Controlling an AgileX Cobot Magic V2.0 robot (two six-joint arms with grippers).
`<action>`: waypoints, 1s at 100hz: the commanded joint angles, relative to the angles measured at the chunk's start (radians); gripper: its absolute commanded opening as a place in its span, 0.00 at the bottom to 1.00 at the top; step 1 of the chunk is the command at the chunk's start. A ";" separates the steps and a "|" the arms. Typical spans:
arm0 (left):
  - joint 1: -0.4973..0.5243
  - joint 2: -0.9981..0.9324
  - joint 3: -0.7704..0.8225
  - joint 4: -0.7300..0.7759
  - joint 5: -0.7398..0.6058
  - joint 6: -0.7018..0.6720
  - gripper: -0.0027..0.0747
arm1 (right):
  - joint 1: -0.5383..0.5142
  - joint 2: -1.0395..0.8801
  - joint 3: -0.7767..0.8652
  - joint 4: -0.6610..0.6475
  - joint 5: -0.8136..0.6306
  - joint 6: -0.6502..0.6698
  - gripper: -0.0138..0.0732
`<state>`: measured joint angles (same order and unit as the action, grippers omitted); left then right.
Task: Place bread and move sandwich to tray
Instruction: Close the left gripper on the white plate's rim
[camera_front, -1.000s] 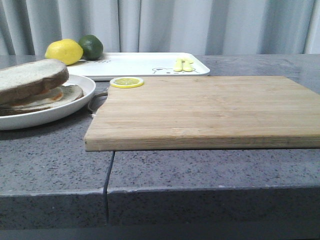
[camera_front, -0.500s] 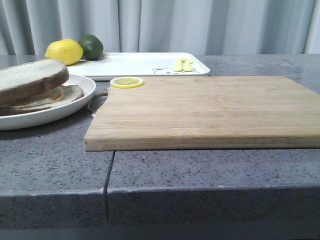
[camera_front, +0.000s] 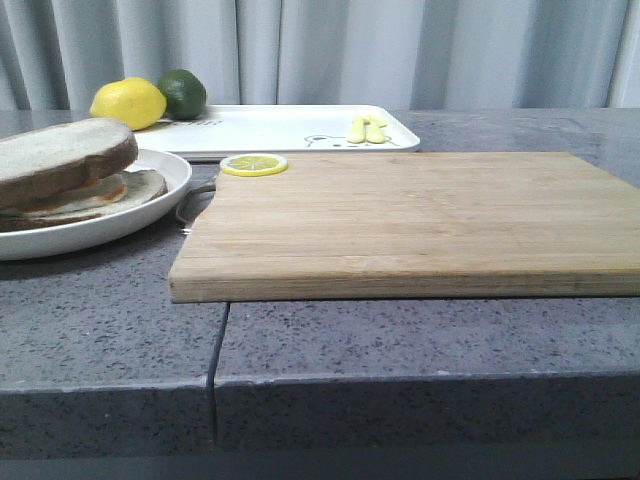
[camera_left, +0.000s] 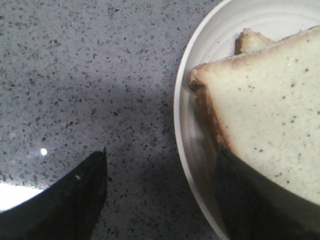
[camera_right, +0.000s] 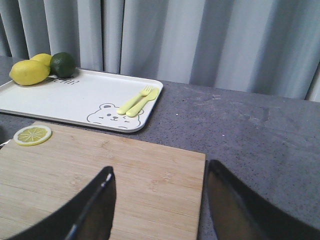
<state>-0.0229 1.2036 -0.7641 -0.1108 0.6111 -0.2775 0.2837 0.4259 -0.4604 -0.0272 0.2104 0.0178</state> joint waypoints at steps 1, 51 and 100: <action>0.003 -0.010 -0.036 -0.016 -0.058 -0.011 0.58 | -0.005 0.001 -0.029 -0.012 -0.075 -0.002 0.64; 0.003 -0.008 -0.036 -0.027 -0.068 -0.011 0.58 | -0.005 0.001 -0.029 -0.012 -0.075 -0.002 0.64; 0.003 0.037 -0.036 -0.044 -0.069 -0.012 0.58 | -0.005 0.001 -0.029 -0.012 -0.075 -0.002 0.64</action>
<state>-0.0229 1.2392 -0.7681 -0.1299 0.5902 -0.2775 0.2837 0.4259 -0.4604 -0.0272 0.2104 0.0180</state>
